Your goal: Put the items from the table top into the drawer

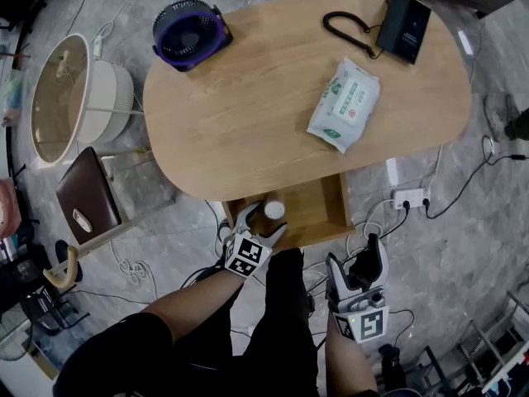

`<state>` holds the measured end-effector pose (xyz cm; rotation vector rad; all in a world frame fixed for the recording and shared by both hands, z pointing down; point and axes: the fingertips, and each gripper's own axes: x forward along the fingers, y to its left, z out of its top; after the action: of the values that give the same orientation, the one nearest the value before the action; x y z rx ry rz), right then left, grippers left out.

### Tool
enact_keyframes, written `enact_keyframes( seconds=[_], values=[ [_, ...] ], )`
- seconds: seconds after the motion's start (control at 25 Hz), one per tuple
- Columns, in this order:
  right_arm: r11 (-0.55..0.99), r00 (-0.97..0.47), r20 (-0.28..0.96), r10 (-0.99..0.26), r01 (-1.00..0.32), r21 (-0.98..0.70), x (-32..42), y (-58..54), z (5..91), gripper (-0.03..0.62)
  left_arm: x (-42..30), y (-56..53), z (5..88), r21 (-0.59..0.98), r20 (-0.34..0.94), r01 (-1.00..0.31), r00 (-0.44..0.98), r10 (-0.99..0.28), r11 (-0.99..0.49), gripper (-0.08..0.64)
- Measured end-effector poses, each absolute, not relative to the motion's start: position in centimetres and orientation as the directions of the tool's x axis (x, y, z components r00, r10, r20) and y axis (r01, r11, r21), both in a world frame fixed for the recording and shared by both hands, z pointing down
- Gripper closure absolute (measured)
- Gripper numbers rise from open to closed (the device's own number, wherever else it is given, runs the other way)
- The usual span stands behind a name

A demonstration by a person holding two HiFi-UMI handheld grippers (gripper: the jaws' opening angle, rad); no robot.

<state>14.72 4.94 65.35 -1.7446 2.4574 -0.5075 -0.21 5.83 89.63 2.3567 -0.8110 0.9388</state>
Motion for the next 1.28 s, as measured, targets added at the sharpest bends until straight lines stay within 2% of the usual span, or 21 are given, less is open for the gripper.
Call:
enact_keyframes(
  seconds=[0.48,0.92,1.28],
  values=[
    [0.307,-0.356,0.116,-0.927,-0.9,-0.308,12.7,3.7,63.0,0.212,-1.7,5.9,83.1,0.223,0.655,-0.673,0.639,-0.403,-0.705,0.218],
    [0.328,-0.366,0.105,-0.925,-0.906,-0.268,12.4,-0.2,60.5,0.212,-5.1,-0.2,70.9,0.093,0.426,-0.718,0.655,-0.624,-0.69,0.225],
    [0.341,-0.372,0.091,-0.924,-0.907,-0.247,13.2,-4.6,57.6,0.209,-7.6,-6.8,61.6,0.031,0.286,-0.808,0.572,-0.769,-0.589,0.235]
  ],
)
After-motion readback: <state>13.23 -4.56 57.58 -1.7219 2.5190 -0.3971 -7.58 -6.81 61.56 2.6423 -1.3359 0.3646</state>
